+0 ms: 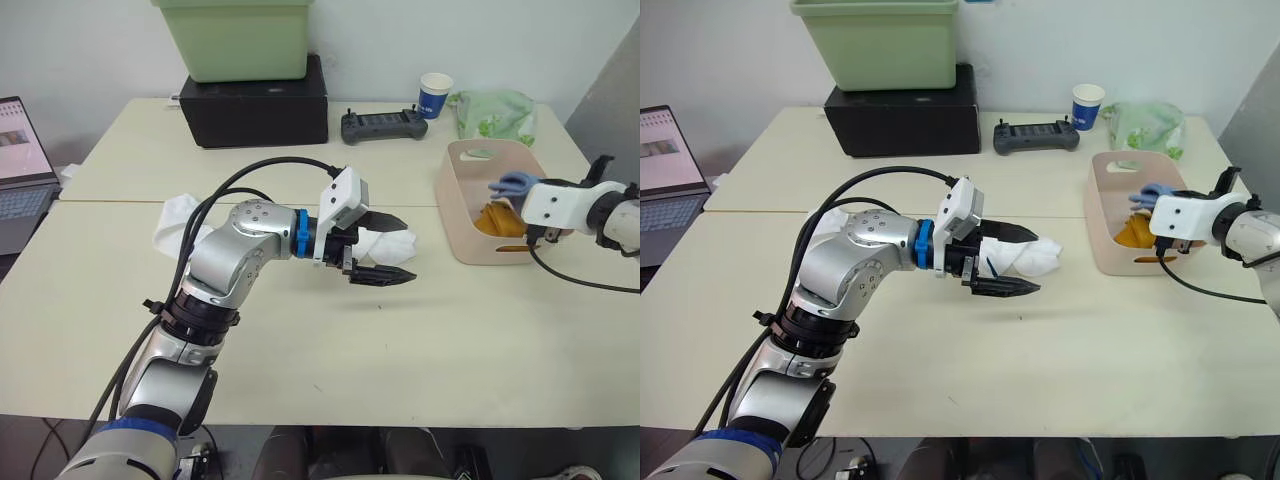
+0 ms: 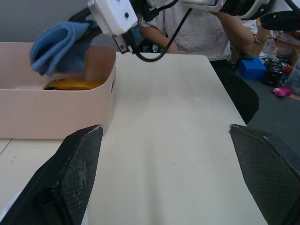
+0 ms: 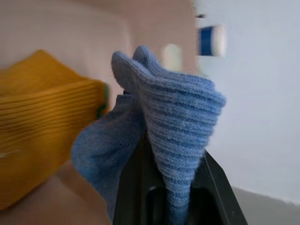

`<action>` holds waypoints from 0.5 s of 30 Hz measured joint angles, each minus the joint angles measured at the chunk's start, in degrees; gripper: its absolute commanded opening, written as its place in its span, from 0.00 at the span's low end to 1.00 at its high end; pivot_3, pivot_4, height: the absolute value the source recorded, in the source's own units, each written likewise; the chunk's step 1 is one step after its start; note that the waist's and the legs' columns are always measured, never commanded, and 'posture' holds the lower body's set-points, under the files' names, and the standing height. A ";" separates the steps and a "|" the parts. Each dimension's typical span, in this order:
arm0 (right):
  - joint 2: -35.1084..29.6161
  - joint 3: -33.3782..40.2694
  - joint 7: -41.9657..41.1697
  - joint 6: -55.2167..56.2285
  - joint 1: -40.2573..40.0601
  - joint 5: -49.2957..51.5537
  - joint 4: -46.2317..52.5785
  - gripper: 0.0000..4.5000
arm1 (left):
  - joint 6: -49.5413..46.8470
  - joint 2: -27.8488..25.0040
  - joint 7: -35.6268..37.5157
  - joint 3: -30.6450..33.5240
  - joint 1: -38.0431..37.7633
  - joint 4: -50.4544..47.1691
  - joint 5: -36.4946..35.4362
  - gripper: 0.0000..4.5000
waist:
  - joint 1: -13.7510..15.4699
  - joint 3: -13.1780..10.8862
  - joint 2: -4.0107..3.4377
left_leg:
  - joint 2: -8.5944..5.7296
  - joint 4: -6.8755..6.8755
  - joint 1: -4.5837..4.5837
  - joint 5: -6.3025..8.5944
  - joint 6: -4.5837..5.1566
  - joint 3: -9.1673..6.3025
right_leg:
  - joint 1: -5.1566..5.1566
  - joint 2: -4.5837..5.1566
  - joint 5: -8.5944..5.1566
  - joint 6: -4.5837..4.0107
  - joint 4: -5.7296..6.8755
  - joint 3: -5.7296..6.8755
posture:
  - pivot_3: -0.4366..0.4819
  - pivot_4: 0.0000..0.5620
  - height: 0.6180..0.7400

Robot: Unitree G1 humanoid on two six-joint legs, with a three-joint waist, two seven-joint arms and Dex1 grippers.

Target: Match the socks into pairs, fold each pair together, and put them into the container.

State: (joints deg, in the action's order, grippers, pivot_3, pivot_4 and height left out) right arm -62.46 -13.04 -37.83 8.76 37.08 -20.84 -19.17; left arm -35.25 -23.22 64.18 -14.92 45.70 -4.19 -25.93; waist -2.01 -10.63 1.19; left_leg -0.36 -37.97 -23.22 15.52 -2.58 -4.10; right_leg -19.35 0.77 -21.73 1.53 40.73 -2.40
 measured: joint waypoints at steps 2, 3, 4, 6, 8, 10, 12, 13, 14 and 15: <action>1.41 -0.82 -4.49 -0.35 3.19 -0.07 -3.40 0.15 | -0.39 0.01 -0.67 0.19 -0.03 -0.14 -0.04 1.00 | 0.09 0.00 -0.01 | -0.02 -0.03 -0.03 0.00 0.00 0.00 | -0.02 0.03 0.00 0.00 0.00 0.01 | 0.48 0.27 0.88; 1.81 -0.83 -6.41 -0.88 4.32 0.29 -3.87 0.21 | -0.43 0.00 -0.99 0.20 -0.05 -0.28 -0.04 1.00 | 0.09 -0.01 -0.01 | -0.03 -0.03 -0.04 0.00 -0.01 0.01 | -0.03 0.04 0.00 0.00 0.00 0.01 | 0.48 0.27 0.88; 2.04 -0.82 -8.03 -1.58 5.16 0.83 -3.98 0.26 | -0.46 -0.02 -1.12 0.20 -0.05 -0.35 -0.04 1.00 | 0.09 -0.01 -0.02 | -0.02 -0.05 -0.04 0.00 -0.01 0.01 | -0.03 0.05 0.00 0.00 0.02 0.01 | 0.48 0.27 0.88; 2.13 -0.72 -14.06 -4.75 7.24 2.99 -3.45 0.40 | -0.52 -0.02 -1.30 0.20 -0.05 -0.66 -0.04 1.00 | 0.19 -0.01 -0.02 | -0.02 -0.05 -0.04 -0.01 -0.01 -0.03 | -0.01 0.04 0.00 0.00 0.02 0.06 | 0.48 0.27 0.88; 1.79 -0.58 -20.84 -9.13 8.47 5.28 -1.99 0.55 | -0.84 -0.18 -1.54 0.30 -0.06 -0.75 -0.37 1.00 | 0.34 -0.01 -0.02 | -0.02 -0.07 -0.06 -0.01 -0.01 -0.08 | 0.00 0.05 0.00 -0.01 0.02 0.10 | 0.48 0.27 0.88; 1.00 -0.28 -26.22 -12.40 9.25 7.59 0.68 0.72 | -1.20 -0.20 -1.58 0.55 -0.05 -0.78 -0.74 1.00 | 0.36 -0.01 -0.03 | -0.02 -0.09 -0.07 -0.01 -0.01 -0.08 | 0.00 0.05 0.00 -0.01 0.02 0.10 | 0.48 0.27 0.88; -0.21 0.78 -30.48 -15.30 9.82 9.84 3.78 0.79 | -1.61 -0.35 -1.57 0.65 -0.06 -0.78 -0.81 1.00 | 0.35 -0.01 -0.03 | -0.02 -0.10 -0.08 0.00 -0.01 -0.09 | 0.00 0.06 0.00 -0.01 0.02 0.10 | 0.48 0.27 0.88; -0.85 1.65 -32.37 -17.25 9.88 11.33 5.67 0.79 | -1.66 -0.45 -1.56 0.66 -0.07 -0.78 -0.81 1.00 | 0.36 -0.01 -0.03 | -0.02 -0.10 -0.08 0.00 -0.01 -0.09 | 0.00 0.07 0.00 -0.01 0.02 0.11 | 0.48 0.27 0.88; -1.19 2.16 -33.28 -18.32 10.00 12.09 6.74 0.79 | -1.69 -0.55 -1.57 0.66 -0.07 -0.78 -0.81 1.00 | 0.33 -0.02 -0.03 | -0.02 -0.10 -0.08 0.00 -0.01 -0.09 | 0.00 0.07 0.00 -0.01 0.02 0.11 | 0.48 0.27 0.88; -1.61 3.15 -34.19 -20.05 10.00 13.29 8.22 0.79 | -1.73 -0.64 -1.56 0.67 -0.09 -0.78 -0.82 1.00 | 0.33 -0.01 -0.03 | -0.02 -0.10 -0.08 0.00 -0.01 -0.09 | 0.00 0.07 0.00 -0.01 0.02 0.11 | 0.48 0.27 0.88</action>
State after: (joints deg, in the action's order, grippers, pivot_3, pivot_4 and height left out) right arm -64.06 -9.89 -72.02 -11.29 47.08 -7.55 -10.95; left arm -36.98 -23.86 62.62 -14.25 45.62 -4.98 -26.75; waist -1.67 -10.64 1.16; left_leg -0.39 -38.08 -23.31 15.52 -2.59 -4.19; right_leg -19.36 0.84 -21.73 1.52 40.75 -2.29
